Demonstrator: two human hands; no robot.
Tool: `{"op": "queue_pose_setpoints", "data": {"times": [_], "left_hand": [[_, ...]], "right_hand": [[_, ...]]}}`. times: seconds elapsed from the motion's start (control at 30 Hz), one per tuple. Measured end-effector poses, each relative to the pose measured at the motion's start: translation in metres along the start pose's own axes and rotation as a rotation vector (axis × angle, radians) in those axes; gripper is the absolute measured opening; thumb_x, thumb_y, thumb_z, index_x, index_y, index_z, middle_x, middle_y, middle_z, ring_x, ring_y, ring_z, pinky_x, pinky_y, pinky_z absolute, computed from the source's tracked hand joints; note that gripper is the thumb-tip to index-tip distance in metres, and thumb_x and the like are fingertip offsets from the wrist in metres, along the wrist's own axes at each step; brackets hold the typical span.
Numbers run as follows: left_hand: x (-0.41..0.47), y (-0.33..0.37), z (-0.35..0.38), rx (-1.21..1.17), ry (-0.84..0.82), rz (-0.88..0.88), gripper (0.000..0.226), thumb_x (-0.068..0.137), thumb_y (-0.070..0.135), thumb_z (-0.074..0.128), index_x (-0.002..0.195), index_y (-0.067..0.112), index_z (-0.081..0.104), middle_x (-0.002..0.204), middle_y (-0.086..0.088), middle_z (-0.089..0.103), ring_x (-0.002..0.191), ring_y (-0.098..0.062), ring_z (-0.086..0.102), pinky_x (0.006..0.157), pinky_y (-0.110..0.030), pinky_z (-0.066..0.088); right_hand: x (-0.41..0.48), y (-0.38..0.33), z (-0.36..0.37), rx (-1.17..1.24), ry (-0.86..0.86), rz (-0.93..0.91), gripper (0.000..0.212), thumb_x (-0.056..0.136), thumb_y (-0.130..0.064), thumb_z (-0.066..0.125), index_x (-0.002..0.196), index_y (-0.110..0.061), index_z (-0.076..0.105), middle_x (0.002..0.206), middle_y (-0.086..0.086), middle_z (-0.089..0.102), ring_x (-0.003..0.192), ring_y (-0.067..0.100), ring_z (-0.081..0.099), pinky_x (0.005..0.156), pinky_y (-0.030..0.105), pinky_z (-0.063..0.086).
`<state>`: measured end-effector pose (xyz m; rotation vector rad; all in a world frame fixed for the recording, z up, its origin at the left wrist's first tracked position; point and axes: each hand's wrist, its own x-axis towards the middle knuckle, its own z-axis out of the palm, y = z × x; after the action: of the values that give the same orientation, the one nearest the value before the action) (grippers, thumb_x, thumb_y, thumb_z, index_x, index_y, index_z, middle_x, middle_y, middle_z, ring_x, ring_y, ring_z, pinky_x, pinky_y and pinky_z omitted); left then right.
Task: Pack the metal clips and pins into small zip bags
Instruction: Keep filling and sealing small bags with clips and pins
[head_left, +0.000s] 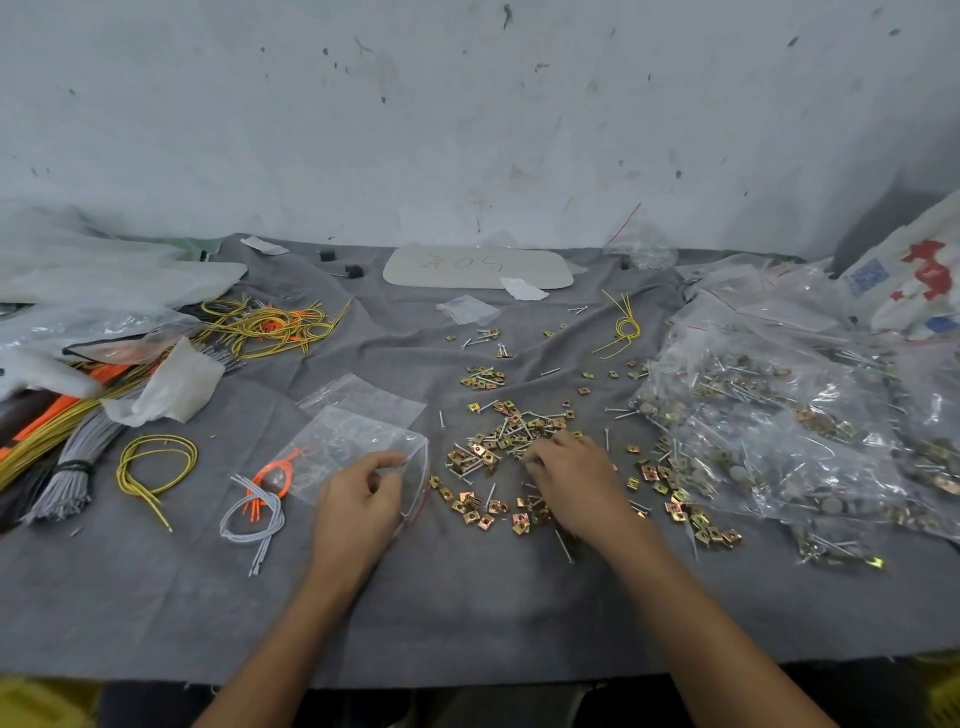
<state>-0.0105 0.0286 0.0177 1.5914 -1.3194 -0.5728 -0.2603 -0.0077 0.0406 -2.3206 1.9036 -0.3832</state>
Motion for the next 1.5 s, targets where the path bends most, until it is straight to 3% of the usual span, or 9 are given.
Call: {"op": "queue_pose_setpoints", "data": {"times": [0.3, 0.5, 0.63, 0.73, 0.87, 1.07, 1.2, 1.37, 1.5], "left_hand": [[-0.001, 0.001, -0.001, -0.016, -0.002, 0.004, 0.030, 0.079, 0.034, 0.050, 0.098, 0.032, 0.074, 0.064, -0.006, 0.067, 0.056, -0.020, 0.060, 0.064, -0.043, 0.054], [-0.001, 0.003, -0.001, -0.017, -0.006, -0.007, 0.037, 0.079, 0.035, 0.050, 0.103, 0.025, 0.076, 0.068, -0.006, 0.070, 0.061, -0.024, 0.064, 0.065, -0.042, 0.055], [-0.002, 0.005, -0.002, -0.016, -0.006, -0.006, 0.034, 0.079, 0.034, 0.050, 0.100, 0.028, 0.075, 0.070, -0.007, 0.070, 0.063, -0.026, 0.065, 0.067, -0.045, 0.056], [-0.004, 0.007, -0.002, -0.013, -0.004, -0.003, 0.032, 0.079, 0.034, 0.050, 0.099, 0.030, 0.075, 0.071, -0.007, 0.071, 0.062, -0.026, 0.065, 0.066, -0.046, 0.056], [-0.004, 0.008, -0.003, -0.021, -0.003, -0.018, 0.033, 0.079, 0.034, 0.050, 0.101, 0.028, 0.075, 0.068, -0.007, 0.070, 0.062, -0.026, 0.066, 0.067, -0.047, 0.056], [-0.005, 0.010, -0.004, -0.037, -0.009, -0.010, 0.037, 0.077, 0.032, 0.049, 0.102, 0.024, 0.075, 0.065, -0.004, 0.069, 0.061, -0.025, 0.066, 0.068, -0.047, 0.057], [-0.004, 0.006, -0.003, -0.056, -0.027, -0.004, 0.032, 0.077, 0.028, 0.050, 0.098, 0.026, 0.074, 0.071, 0.000, 0.073, 0.063, -0.014, 0.068, 0.068, -0.044, 0.058], [-0.003, 0.001, -0.003, -0.059, -0.044, -0.001, 0.032, 0.079, 0.027, 0.053, 0.102, 0.023, 0.075, 0.083, 0.003, 0.077, 0.079, -0.020, 0.072, 0.075, -0.051, 0.058], [-0.003, 0.002, -0.003, -0.037, -0.047, 0.030, 0.031, 0.079, 0.027, 0.052, 0.100, 0.025, 0.076, 0.083, 0.008, 0.077, 0.082, -0.013, 0.072, 0.080, -0.048, 0.058]], "right_hand": [[0.010, 0.007, -0.005, 0.125, 0.174, 0.161, 0.021, 0.105, -0.028, 0.039, 0.105, -0.021, 0.059, 0.107, 0.000, 0.059, 0.101, 0.023, 0.051, 0.086, 0.038, 0.043], [0.009, -0.026, 0.002, 0.198, 0.009, -0.020, 0.018, 0.106, -0.030, 0.038, 0.101, -0.026, 0.055, 0.091, -0.005, 0.062, 0.087, 0.019, 0.057, 0.083, 0.039, 0.043], [-0.003, -0.037, 0.010, 0.266, 0.044, -0.092, 0.017, 0.105, -0.029, 0.041, 0.098, -0.024, 0.056, 0.087, -0.010, 0.059, 0.086, 0.014, 0.054, 0.082, 0.036, 0.039], [-0.015, -0.040, 0.015, 0.214, 0.165, -0.117, 0.019, 0.105, -0.030, 0.041, 0.103, -0.024, 0.059, 0.104, -0.010, 0.059, 0.103, 0.013, 0.049, 0.095, 0.035, 0.038], [-0.030, -0.060, 0.021, 0.376, 0.299, -0.131, 0.018, 0.102, -0.028, 0.050, 0.111, -0.024, 0.065, 0.110, -0.004, 0.060, 0.104, 0.016, 0.048, 0.090, 0.032, 0.042], [-0.032, -0.099, 0.034, 0.601, 0.262, -0.165, 0.015, 0.097, -0.022, 0.058, 0.106, -0.019, 0.070, 0.101, -0.002, 0.068, 0.096, 0.018, 0.058, 0.086, 0.036, 0.047], [-0.025, -0.118, 0.037, 0.659, 0.237, -0.129, 0.013, 0.092, -0.021, 0.060, 0.103, -0.021, 0.068, 0.097, -0.002, 0.072, 0.093, 0.019, 0.062, 0.081, 0.038, 0.049], [-0.027, -0.130, 0.048, 0.515, 0.218, -0.130, 0.015, 0.097, -0.023, 0.053, 0.110, -0.019, 0.058, 0.100, 0.007, 0.067, 0.096, 0.027, 0.057, 0.079, 0.039, 0.042], [-0.029, -0.130, 0.047, 0.465, 0.236, -0.144, 0.016, 0.097, -0.019, 0.051, 0.111, -0.015, 0.057, 0.101, 0.009, 0.066, 0.095, 0.027, 0.055, 0.078, 0.039, 0.042]]}}
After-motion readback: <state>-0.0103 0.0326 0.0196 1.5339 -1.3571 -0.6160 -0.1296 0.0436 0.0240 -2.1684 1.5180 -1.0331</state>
